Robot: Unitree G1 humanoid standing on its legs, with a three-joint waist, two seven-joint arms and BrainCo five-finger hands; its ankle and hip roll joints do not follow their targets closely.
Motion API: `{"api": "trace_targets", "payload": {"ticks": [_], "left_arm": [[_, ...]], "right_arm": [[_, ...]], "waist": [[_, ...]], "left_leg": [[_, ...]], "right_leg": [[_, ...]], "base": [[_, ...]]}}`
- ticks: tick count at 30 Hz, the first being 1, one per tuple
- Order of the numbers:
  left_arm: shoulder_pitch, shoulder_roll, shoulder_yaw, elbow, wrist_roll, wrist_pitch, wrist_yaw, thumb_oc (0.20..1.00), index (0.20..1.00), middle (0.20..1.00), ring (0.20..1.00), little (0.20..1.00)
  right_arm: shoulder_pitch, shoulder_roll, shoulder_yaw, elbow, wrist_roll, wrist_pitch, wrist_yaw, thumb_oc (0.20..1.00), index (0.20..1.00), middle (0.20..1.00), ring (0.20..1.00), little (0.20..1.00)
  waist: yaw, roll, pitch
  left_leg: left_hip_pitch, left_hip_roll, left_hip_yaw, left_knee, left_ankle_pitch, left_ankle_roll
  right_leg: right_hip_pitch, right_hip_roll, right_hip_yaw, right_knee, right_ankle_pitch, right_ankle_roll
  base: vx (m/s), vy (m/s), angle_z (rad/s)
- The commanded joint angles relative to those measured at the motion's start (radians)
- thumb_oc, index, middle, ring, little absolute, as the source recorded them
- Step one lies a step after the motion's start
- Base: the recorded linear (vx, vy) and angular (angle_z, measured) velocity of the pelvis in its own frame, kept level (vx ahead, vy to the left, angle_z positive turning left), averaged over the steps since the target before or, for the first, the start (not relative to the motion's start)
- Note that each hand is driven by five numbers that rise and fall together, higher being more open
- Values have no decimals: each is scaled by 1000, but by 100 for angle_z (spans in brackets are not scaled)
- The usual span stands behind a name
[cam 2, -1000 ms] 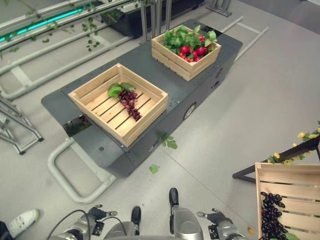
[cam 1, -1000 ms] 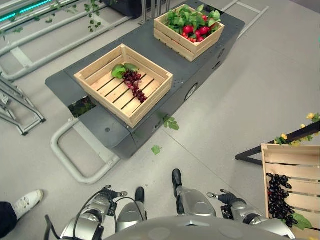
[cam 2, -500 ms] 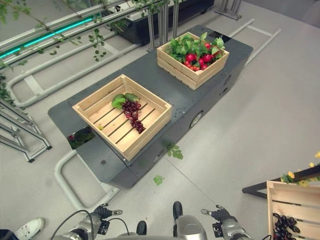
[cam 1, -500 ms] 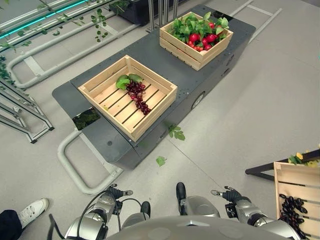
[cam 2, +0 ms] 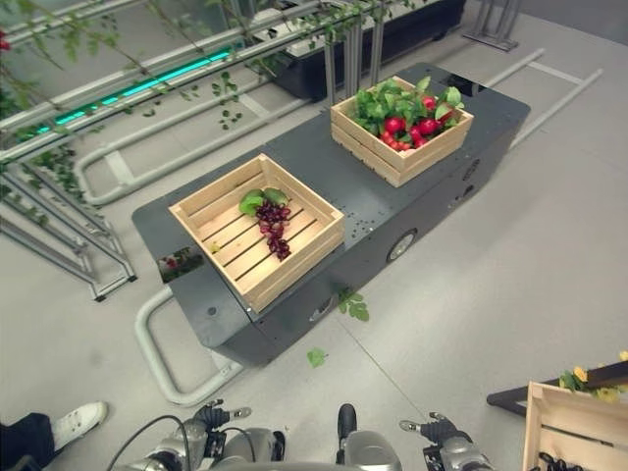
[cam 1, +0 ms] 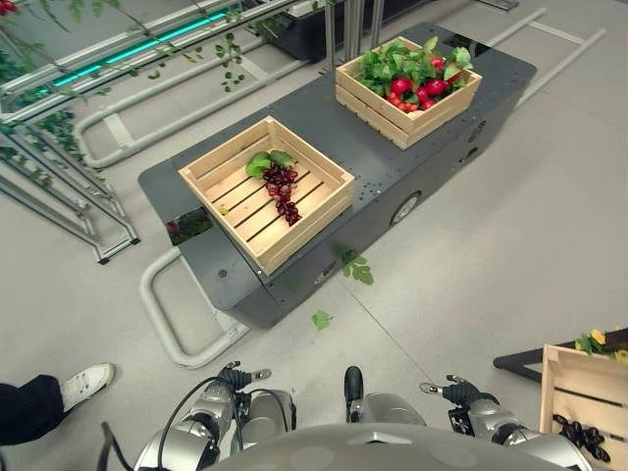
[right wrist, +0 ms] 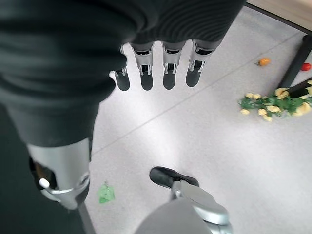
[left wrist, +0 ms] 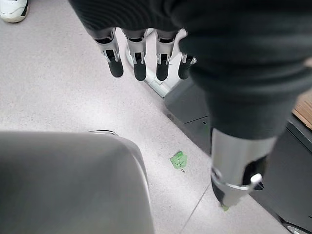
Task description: Pick up the fruits from the basket on one side to the basket on the other side
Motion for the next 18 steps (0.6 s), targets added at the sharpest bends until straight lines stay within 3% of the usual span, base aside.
{"api": "trace_targets", "payload": {"ticks": [1,2,3,6,13,18], "left_arm": [[9,-4,-5,-12,-15,-8,13,1000,1000,1000,1000,1000],[13,-8,-3,-3,-21,-9,17,1000,1000,1000,1000,1000],[14,-9,-4,1,-23,-8,18,1000,1000,1000,1000,1000],[16,-10,-6,9,-25,-6,20,1000,1000,1000,1000,1000],[13,-8,-14,11,-9,-5,18,1000,1000,1000,1000,1000],[-3,7,-31,10,16,-8,22,1000,1000,1000,1000,1000]], "right_arm": [[-27,-26,25,7,-9,-7,-18,1000,1000,1000,1000,1000],[-24,-27,28,6,-15,-10,-23,1000,1000,1000,1000,1000],[-23,-28,27,6,-14,-11,-25,1000,1000,1000,1000,1000],[-19,-23,28,10,-9,-14,-27,1000,1000,1000,1000,1000],[-13,-5,16,24,14,-14,-30,1000,1000,1000,1000,1000],[-12,17,7,14,32,-14,-27,1000,1000,1000,1000,1000]], "waist": [[21,9,53],[28,27,49],[30,32,50],[34,41,48],[18,48,37],[4,29,8]], "left_leg": [[15,-32,-1,-127,-113,121],[10,7,-38,-276,-43,101],[7,25,-51,-320,-14,96],[11,61,-57,-410,31,90],[49,88,10,-458,21,94],[69,69,66,-473,-15,119]], "right_leg": [[28,17,94,-13,-41,157],[47,38,108,-23,-51,163],[54,41,114,-27,-56,166],[65,53,131,-29,-70,170],[59,42,131,-24,-86,175],[54,-13,143,-33,-83,216]], "base": [[229,60,-5],[215,63,2],[201,62,1],[107,43,-16],[50,109,-24],[89,184,-18]]}}
